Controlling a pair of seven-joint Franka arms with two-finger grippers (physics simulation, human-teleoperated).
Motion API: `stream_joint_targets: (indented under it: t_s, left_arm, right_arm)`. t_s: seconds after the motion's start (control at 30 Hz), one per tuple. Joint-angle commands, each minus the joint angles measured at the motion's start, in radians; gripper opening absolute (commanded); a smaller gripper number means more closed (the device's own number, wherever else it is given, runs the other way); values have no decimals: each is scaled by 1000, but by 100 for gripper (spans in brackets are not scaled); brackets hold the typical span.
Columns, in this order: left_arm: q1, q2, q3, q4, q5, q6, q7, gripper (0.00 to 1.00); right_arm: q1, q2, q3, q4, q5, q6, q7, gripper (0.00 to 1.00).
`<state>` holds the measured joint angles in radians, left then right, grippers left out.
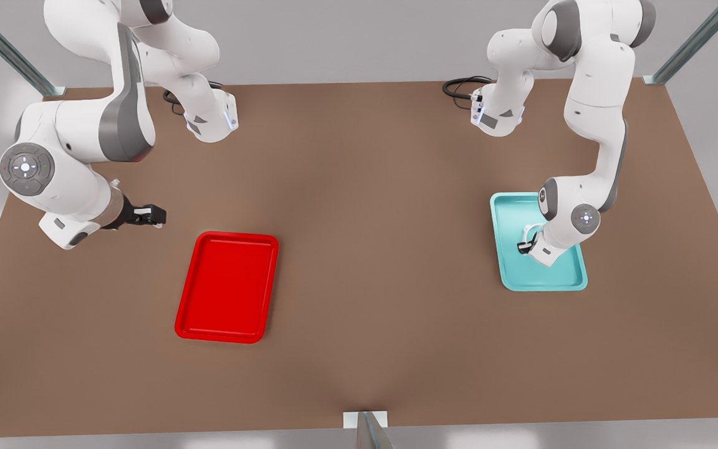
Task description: Take the drainage pipe clamp from the left arm, pass it to the right arm, and place it in the plate on the right side
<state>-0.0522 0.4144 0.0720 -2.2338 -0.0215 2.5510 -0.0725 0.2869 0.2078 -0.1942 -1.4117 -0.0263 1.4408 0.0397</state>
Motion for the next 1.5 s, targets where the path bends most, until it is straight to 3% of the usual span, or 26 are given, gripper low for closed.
stream_joint_targets:
  t_s: [0.0,0.43,0.5,0.57,0.83,0.9,1.03,1.27,1.47]
  left_arm:
    - [0,0,0,0,0,3,-3,39]
    - [0,-3,0,0,0,-63,-4,40]
    - [-2,-2,0,0,0,-63,-4,35]
    - [0,-2,0,-4,-2,-67,-6,21]
    - [-2,-8,0,0,0,-90,-16,21]
    - [-2,-60,0,3,0,-196,-44,21]
    - [-35,-125,-35,10,0,-227,-401,21]
    - [-38,0,-218,408,9,-527,-834,21]
    - [-158,162,-241,744,2,-715,-1461,21]
  right_arm:
    - [0,-2,-1,0,0,0,-1,100]
    - [6,-1,-1,-6,-1,0,0,100]
    - [9,-1,-1,-6,-1,0,0,100]
    - [9,-1,-1,-6,-1,0,-1,100]
    - [14,1,-1,-6,-1,-2,0,100]
    - [14,1,-1,-6,-1,-2,-1,100]
    - [15,-1,-1,-12,-1,0,0,100]
    - [28,4,-1,-13,-1,0,0,100]
    - [37,4,-1,-19,-1,3,0,100]
